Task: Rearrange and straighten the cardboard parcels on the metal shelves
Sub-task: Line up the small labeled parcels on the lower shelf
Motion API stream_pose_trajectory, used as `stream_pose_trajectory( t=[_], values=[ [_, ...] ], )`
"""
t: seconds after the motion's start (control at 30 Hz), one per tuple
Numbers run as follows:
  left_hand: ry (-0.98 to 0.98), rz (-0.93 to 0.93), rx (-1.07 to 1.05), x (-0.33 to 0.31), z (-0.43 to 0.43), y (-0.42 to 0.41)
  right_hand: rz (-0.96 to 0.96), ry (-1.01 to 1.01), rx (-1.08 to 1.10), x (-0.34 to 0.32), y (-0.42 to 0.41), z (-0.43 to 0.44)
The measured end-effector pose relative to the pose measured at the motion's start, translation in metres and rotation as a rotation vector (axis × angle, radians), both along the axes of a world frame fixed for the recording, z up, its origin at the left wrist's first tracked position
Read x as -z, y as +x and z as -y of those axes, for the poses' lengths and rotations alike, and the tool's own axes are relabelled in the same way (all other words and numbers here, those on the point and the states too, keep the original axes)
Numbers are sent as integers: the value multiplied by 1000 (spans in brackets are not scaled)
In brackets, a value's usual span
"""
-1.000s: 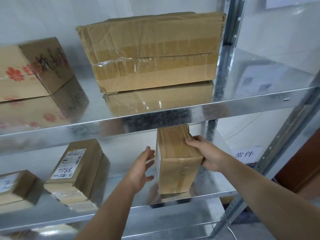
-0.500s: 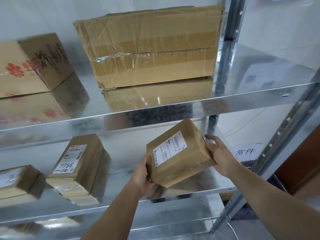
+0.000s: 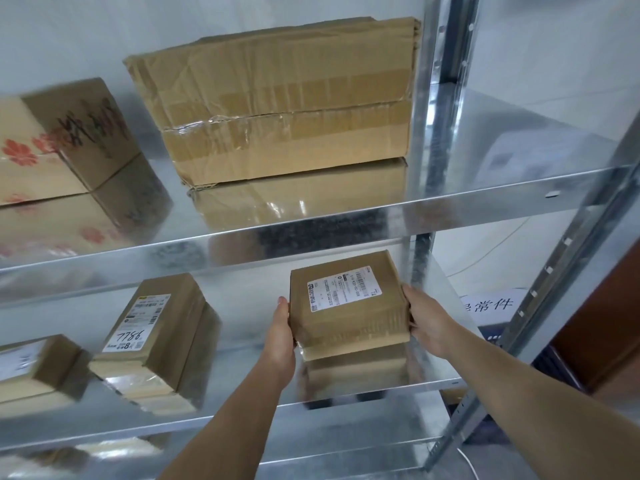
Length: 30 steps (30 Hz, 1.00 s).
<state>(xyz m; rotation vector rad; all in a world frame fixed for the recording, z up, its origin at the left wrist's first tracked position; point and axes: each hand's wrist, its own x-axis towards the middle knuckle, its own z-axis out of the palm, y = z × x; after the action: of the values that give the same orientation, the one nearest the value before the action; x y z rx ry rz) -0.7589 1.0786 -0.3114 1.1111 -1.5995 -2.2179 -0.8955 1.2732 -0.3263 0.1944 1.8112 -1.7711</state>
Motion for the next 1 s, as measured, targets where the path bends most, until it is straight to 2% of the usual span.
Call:
stream_pose_trajectory(
  t=[0.1, 0.23, 0.3, 0.37, 0.47, 0.53, 0.63, 0.8, 1.0],
  values=[
    [-11, 28, 27, 9, -1, 0, -23, 133, -42, 12, -2, -4],
    [-15, 38, 25, 14, -1, -3, -20, 176, -80, 19, -2, -8],
    [-30, 53, 25, 14, 0, -3, -189, 335, -76, 8, -1, -7],
    [-84, 92, 3, 12, 3, -3, -435, 487, -12, -8, 1, -3],
    [-261, 152, -117, 12, 12, 2, -778, 428, 11, -28, 7, 15],
    [-288, 119, -181, 8, 16, 10, -858, 358, -73, -39, 15, 31],
    [-287, 46, -248, -6, 17, 26, -800, 269, -270, -52, 34, 58],
    [-308, -4, -390, -23, 19, 75, -566, 123, -591, -44, 82, 114],
    [-311, 58, -582, -21, 43, 162, -512, 71, -869, -31, 159, 177]
  ],
)
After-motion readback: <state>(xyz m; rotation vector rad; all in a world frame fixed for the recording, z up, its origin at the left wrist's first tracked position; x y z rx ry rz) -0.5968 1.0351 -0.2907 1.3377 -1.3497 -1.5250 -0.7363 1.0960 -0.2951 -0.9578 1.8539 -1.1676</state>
